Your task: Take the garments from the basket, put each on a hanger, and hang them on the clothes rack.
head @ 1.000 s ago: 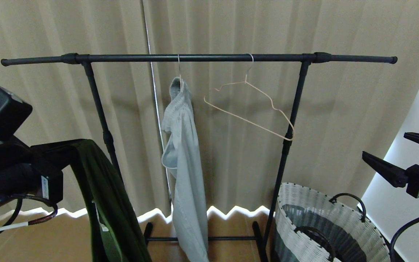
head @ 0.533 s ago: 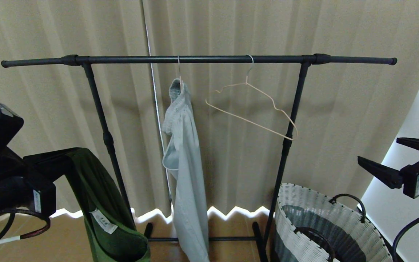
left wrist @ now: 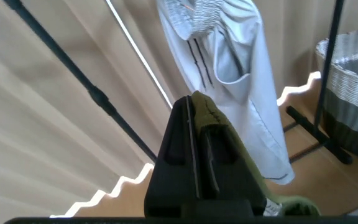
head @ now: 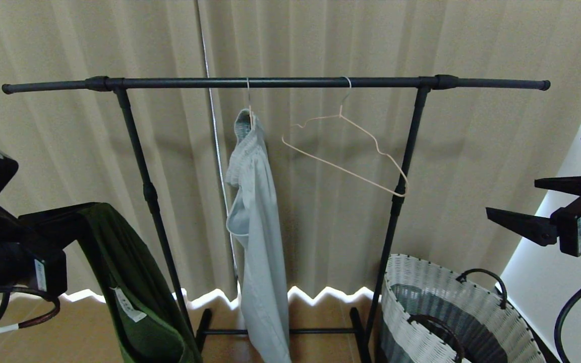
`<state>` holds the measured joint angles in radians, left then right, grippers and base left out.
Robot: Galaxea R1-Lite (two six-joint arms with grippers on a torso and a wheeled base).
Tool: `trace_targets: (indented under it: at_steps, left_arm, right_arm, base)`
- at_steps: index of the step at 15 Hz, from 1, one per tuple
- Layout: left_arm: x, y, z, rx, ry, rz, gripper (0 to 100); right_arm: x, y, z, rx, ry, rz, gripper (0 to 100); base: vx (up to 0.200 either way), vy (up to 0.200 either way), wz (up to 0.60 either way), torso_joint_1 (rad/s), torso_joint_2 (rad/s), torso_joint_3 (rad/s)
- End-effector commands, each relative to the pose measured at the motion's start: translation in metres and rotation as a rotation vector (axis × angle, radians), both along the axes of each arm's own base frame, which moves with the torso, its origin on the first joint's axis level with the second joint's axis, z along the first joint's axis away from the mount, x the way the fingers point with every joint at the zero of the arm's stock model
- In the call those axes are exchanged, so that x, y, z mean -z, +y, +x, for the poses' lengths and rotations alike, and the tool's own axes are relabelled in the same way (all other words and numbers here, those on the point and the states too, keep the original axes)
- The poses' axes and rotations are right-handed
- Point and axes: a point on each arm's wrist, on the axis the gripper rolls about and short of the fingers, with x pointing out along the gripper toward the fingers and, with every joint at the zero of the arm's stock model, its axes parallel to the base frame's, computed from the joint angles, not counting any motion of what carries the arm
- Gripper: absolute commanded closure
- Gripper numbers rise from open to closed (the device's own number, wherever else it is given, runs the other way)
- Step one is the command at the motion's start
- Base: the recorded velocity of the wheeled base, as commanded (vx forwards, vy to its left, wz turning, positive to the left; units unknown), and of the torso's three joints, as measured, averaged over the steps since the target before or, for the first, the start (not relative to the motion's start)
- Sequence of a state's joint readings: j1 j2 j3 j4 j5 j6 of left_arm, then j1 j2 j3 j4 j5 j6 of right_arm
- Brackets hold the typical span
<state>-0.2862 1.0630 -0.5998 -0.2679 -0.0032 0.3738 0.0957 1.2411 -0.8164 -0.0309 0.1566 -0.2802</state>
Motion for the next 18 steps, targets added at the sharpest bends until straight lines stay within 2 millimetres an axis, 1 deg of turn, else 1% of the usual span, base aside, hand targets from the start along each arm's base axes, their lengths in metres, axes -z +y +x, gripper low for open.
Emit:
trace_targets:
  at_steps: [1,6,11,14,16,18]
  left_arm:
    - [0.0,0.0,0.0,-0.001,-0.001,0.0,100]
    - [0.001,0.001,-0.003,-0.001,-0.004,0.001,100]
    - [0.004,0.001,-0.003,-0.001,0.006,0.004,100]
    - [0.011,0.002,-0.005,-0.001,0.025,0.01,100]
    - [0.012,0.002,-0.006,-0.001,0.012,0.006,100]
    - [0.014,0.002,-0.006,0.0,0.005,0.008,100]
  right_arm:
    - [-0.001,0.002,0.001,-0.012,-0.003,0.0,0]
    - [-0.001,0.003,0.0,-0.012,0.002,-0.001,0]
    - [-0.001,0.009,0.001,-0.044,0.003,-0.001,0]
    - [-0.004,0.019,0.011,-0.087,0.006,-0.001,0]
    - [-0.007,0.026,0.021,-0.112,0.011,-0.003,0]
    - [-0.012,0.036,0.041,-0.135,0.012,-0.004,0]
  base:
    - [0.2,0.0,0.0,-0.002,0.0,0.002]
    - [0.2,0.0,0.0,0.004,0.0,-0.002]
    - [0.2,0.0,0.0,0.004,0.0,0.0]
    - [0.2,0.0,0.0,0.001,0.01,0.001]
    - [0.0,0.0,0.0,0.0,0.0,0.0]
    - [0.0,0.0,0.0,0.0,0.0,0.0]
